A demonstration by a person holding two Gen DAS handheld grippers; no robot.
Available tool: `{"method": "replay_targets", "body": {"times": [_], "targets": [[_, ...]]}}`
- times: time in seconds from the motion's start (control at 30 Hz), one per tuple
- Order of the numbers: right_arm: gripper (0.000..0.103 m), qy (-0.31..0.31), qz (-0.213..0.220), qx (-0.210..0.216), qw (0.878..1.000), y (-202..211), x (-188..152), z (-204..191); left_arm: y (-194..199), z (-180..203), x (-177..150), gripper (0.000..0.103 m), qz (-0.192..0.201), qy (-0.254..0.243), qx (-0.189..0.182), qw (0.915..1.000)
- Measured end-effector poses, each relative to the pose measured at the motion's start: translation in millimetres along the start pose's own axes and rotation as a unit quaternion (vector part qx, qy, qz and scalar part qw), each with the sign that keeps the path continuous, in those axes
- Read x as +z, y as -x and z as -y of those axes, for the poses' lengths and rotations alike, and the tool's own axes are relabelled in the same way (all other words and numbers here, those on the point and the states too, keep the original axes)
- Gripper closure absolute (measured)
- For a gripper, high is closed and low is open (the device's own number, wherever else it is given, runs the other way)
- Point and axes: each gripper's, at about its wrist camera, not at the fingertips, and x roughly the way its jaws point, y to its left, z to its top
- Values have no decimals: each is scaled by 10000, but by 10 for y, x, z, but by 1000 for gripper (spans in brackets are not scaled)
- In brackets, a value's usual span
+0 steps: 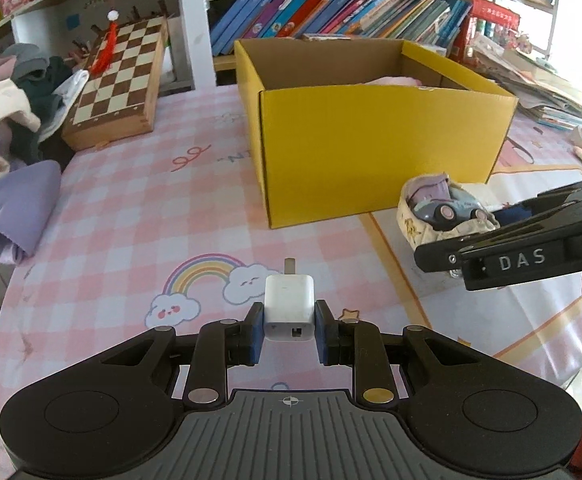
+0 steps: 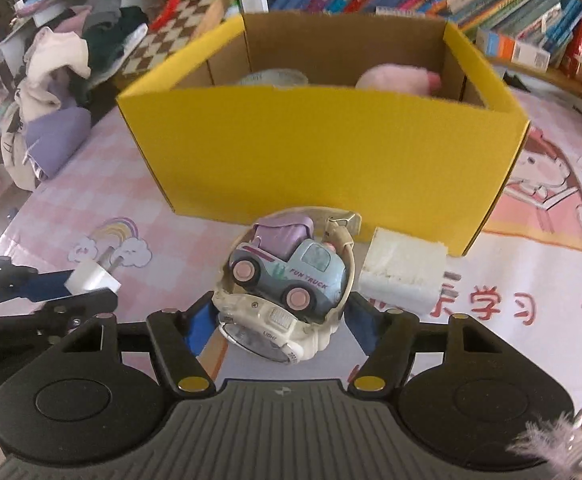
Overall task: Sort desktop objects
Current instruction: 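Lift the charger plug and wristwatch up over the yellow box with both grippers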
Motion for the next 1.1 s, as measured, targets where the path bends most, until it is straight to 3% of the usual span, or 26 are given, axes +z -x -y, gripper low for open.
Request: {"method": "replay_targets", "body": {"times": [0.37, 0.47, 0.83, 1.03, 1.1], "targets": [[30, -206, 77, 105, 9997, 154, -30, 61, 41, 11, 2, 79, 97, -95, -105, 9999], [33, -152, 103, 112, 9998, 190, -42, 37, 50, 4, -11, 79, 101, -79, -125, 9998], [22, 11, -308, 191, 9993, 54, -122, -48, 82, -5, -49, 79, 106, -56, -135, 9998], [25, 185, -392, 112, 9990, -62, -160, -112, 110, 1, -57, 79, 118, -89, -126, 9998], [32, 209, -390, 84, 9990, -80, -163, -115, 120, -1, -61, 79, 124, -89, -119, 9998]]}}
